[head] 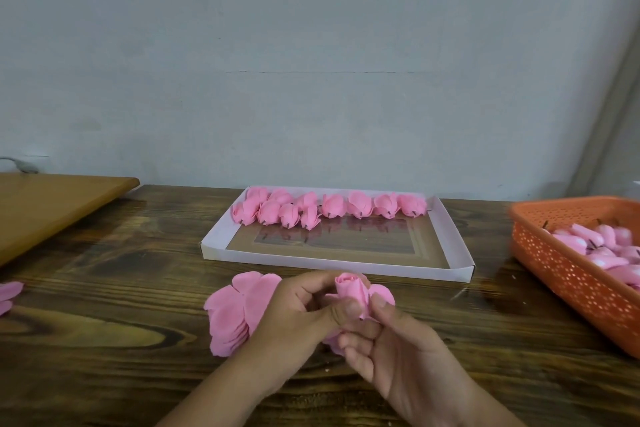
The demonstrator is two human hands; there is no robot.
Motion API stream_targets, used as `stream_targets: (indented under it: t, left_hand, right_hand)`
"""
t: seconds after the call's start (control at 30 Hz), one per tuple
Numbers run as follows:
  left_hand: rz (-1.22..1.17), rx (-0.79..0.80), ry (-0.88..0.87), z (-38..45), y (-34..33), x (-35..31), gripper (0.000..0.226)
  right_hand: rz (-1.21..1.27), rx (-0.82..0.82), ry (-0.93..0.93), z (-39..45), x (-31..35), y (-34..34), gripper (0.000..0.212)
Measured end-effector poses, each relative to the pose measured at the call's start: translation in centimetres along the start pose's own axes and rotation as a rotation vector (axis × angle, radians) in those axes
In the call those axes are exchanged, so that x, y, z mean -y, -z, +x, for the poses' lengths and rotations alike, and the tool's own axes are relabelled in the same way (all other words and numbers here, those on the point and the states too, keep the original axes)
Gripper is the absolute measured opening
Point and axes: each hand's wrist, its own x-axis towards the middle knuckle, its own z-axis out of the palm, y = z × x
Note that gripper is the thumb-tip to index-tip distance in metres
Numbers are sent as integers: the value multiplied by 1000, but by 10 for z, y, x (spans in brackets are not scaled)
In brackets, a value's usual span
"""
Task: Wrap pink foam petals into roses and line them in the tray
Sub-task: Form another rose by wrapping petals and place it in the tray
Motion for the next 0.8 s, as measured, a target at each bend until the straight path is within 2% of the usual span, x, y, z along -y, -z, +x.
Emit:
stream_targets:
  t: [0.2,0.37,0.47,0.6,0.8]
  left_hand:
    - [123,16,-89,0,-2,7,28]
    - [157,82,-112,0,0,1,39]
    - [185,108,-119,1,3,2,33]
    - [268,139,-161,1,5,2,35]
    - [214,193,-83,-1,9,1,32]
  right_hand:
    - [31,-22,80,1,-4,5,64]
    - [61,15,42,0,1,7,53]
    - [75,22,21,-1,3,6,51]
    - [46,36,-23,-2,6,6,36]
    - [36,179,-106,-3,9,9,34]
